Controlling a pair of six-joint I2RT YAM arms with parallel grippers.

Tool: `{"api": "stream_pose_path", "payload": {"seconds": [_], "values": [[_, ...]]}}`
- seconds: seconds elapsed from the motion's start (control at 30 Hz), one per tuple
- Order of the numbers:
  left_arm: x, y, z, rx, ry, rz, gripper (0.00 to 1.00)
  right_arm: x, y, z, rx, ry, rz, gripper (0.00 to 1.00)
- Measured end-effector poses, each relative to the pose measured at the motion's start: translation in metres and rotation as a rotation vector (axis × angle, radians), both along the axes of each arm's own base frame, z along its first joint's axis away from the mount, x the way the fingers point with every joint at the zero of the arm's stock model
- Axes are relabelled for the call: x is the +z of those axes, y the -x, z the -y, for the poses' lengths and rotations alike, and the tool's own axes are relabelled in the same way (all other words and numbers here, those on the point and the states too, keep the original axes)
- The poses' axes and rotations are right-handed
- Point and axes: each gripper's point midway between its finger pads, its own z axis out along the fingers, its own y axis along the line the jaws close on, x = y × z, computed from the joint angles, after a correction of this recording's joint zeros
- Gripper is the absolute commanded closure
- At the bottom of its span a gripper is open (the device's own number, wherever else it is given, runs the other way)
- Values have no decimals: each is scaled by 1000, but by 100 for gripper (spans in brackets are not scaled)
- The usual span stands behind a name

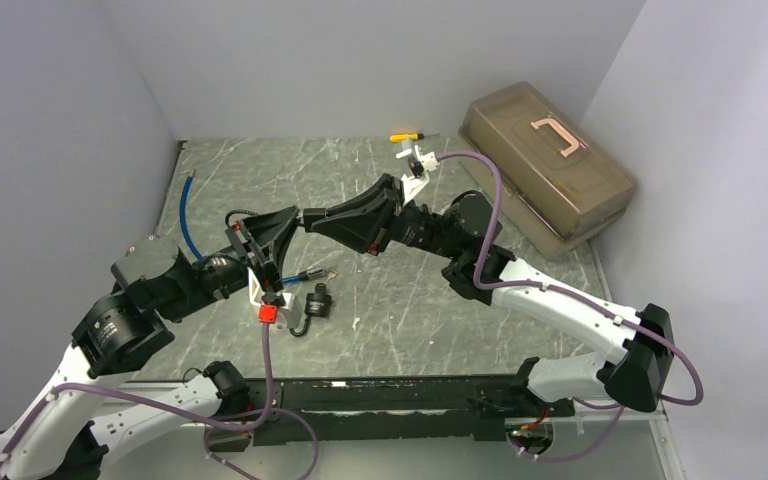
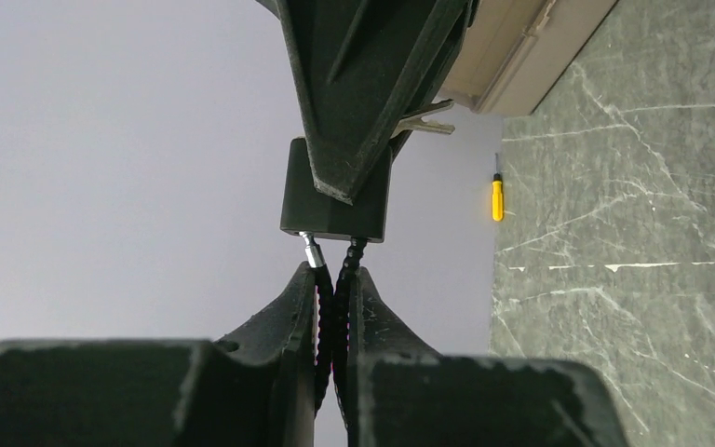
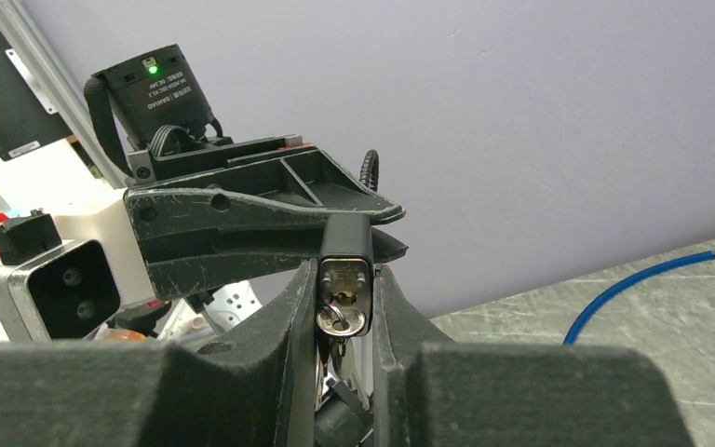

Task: Unlock with the key

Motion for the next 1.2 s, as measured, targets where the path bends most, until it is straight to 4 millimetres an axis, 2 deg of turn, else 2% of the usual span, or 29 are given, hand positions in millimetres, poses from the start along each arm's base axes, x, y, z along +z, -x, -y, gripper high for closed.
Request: {"api": "stream_pose_path", "payload": {"seconds": [0.07, 0.2, 0.27, 0.37, 0.5, 0.6, 0.77, 0.87, 0.93, 1.07, 1.13, 1.2], "values": [[-1, 0, 0, 1, 3, -8, 100, -1, 0, 0, -5, -3, -5, 99], [-2, 1, 0, -2, 5, -18, 100, -3, 2, 1, -10, 2, -12, 73], [-3, 2, 0, -6, 4, -19, 100, -3, 2, 1, -14, 10, -12, 65], [-3, 5, -2, -11, 1, -17, 100, -1, 1, -1, -17, 46, 4, 64], [-3, 9, -4, -20, -1, -9, 100, 19, 0, -4, -13, 52, 49, 70], [-9, 9, -5, -21, -27, -12, 100, 25, 2, -6, 0, 60, 68, 72], [-16, 11, -6, -31, -65, -12, 100, 10, 5, -15, 53, 148, 68, 58], [-22, 14, -6, -41, -94, -12, 100, -4, 7, -20, 96, 231, 68, 58], [-24, 15, -7, -48, -111, -5, 100, -9, 9, -21, 117, 278, 74, 61], [-30, 18, -8, -57, -141, -4, 100, -7, 12, -21, 145, 347, 104, 70], [-33, 18, -8, -61, -155, -4, 100, -4, 14, -19, 155, 371, 128, 70], [-34, 18, -9, -61, -164, 1, 100, -4, 16, -17, 167, 398, 145, 64]]}}
